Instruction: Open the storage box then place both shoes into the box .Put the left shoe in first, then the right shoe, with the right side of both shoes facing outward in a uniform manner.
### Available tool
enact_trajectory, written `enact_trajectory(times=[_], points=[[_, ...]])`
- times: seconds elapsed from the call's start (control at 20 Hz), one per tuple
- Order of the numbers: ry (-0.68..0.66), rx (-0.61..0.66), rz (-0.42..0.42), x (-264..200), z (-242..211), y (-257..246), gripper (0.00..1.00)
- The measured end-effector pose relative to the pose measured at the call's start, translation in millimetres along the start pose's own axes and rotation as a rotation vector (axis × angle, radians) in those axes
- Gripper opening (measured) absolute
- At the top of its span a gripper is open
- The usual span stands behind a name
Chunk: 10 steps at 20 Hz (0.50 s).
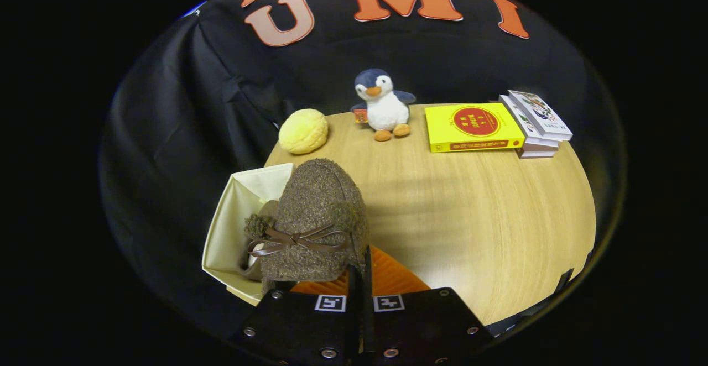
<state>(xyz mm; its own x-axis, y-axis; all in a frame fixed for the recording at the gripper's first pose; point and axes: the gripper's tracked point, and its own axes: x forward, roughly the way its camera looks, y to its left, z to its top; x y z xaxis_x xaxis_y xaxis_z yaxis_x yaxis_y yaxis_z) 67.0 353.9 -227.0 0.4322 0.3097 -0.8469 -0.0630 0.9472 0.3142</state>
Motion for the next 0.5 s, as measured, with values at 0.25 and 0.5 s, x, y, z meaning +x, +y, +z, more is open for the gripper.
enact_trajectory(times=[0.25,0.5], points=[[0.046,0.015,0.087,14,-2,86,0.04],[0.035,-0.029,0.075,37,9,127,0.04]])
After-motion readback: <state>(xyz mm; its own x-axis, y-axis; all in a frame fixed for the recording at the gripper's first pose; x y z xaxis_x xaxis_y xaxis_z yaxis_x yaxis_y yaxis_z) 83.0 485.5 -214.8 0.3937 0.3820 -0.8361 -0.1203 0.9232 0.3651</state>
